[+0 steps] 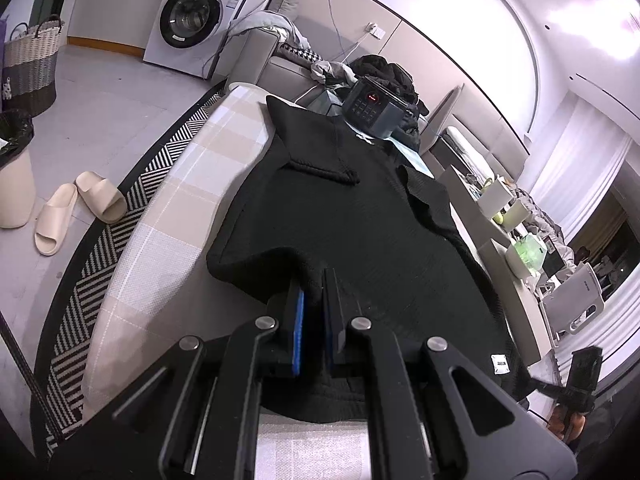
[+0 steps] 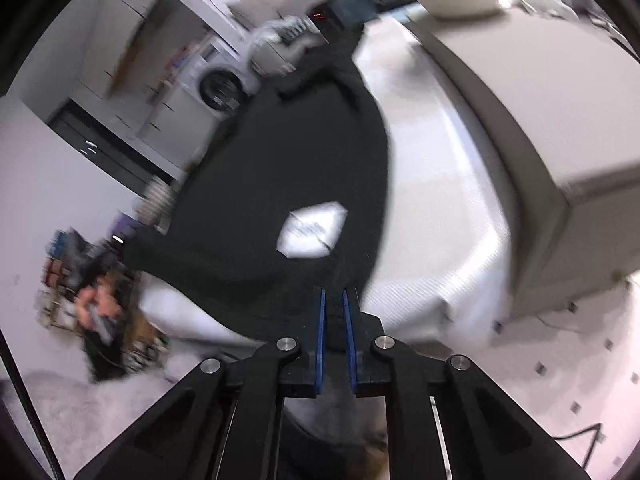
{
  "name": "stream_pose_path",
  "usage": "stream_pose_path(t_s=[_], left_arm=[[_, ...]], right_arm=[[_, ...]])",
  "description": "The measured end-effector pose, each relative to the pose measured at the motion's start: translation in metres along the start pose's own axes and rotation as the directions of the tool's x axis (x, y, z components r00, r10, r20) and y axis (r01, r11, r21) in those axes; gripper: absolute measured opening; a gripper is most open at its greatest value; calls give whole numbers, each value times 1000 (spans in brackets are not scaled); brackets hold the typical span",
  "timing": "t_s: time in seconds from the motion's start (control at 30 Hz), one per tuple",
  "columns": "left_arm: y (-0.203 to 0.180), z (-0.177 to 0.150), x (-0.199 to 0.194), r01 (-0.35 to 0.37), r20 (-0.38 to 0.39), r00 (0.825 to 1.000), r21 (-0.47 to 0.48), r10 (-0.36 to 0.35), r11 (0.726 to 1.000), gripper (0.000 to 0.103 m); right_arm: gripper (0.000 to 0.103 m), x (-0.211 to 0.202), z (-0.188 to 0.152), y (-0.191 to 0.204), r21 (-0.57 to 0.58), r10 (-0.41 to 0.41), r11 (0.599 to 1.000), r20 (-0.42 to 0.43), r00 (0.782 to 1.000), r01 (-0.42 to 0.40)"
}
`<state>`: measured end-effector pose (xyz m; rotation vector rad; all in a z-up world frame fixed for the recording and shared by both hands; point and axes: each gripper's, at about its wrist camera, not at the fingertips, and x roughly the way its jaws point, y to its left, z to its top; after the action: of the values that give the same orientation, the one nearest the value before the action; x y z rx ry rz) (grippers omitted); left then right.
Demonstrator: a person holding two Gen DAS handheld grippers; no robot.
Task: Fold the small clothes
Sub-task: 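Lift the black sweater hem with both grippers and fold it toward the collar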
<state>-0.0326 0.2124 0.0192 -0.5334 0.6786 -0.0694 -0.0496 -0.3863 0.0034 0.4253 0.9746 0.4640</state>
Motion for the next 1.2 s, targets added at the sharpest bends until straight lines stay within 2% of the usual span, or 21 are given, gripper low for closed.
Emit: stream_pose_path(t_s=[0.07, 0.13, 0.2, 0.23, 0.3, 0.37, 0.43, 0.57, 0.73, 0.83, 0.9, 0.93, 0.97, 1.03, 1.2], left_arm=[[1, 0, 0, 2, -1, 1000, -3, -2, 1000, 5], [3, -1, 1, 3, -5, 1000, -7, -3, 1000, 5], [5, -2, 1, 3, -9, 1000, -11, -3, 1000, 5], [6, -3, 2, 1, -11, 1000, -13, -1, 1000, 5], [7, -3, 4, -2, -15, 1000, -15, 2, 1000, 5], [6, -3, 5, -3, -14, 1000, -15, 2, 1000, 5], [6, -3, 5, -4, -14, 1000, -14, 3, 1000, 5], [7, -3, 5, -6, -16, 1000, -13, 6, 1000, 5], [6, -2, 8, -13, -18, 1000, -11, 12, 1000, 5], [6, -3, 10, -18, -21, 1000, -8, 18, 1000, 5], [5, -4, 9, -21, -22, 1000, -5, 21, 1000, 5], [5, -4, 9, -21, -23, 1000, -4, 21, 1000, 5], [5, -4, 9, -19, -24, 1000, -6, 19, 1000, 5], [6, -4, 9, -18, -27, 999, -10, 18, 1000, 5], [10, -9, 10, -26, -51, 998, -9, 26, 1000, 5]], right_arm=[[9, 0, 10, -2, 46, 73, 996, 62, 995, -76], [12, 8, 15, -7, 83, 28, 996, 52, 998, -32], [15, 23, 16, -14, 110, -34, 993, -21, 999, 36], [17, 28, 14, -16, 120, -40, 992, -54, 998, 46], [21, 28, 11, -15, 109, -38, 993, -60, 997, 44], [35, 19, 10, -11, 80, -45, 996, -44, 998, 49], [44, 12, 9, -10, 65, -60, 996, -31, 998, 62], [45, 4, 2, -21, 78, -103, 991, -71, 992, 109], [45, -2, -9, -34, 100, -69, 992, -105, 992, 79], [45, 3, -11, -39, 124, 1, 992, -106, 994, 12], [39, 8, -13, -38, 130, 41, 991, -117, 992, -26], [29, 10, -13, -37, 128, 33, 992, -122, 992, -17], [24, 10, -13, -35, 117, 3, 993, -126, 992, 12], [19, 8, -12, -34, 112, -1, 994, -125, 992, 15], [19, -5, -3, -22, 75, 38, 997, -69, 997, -33]])
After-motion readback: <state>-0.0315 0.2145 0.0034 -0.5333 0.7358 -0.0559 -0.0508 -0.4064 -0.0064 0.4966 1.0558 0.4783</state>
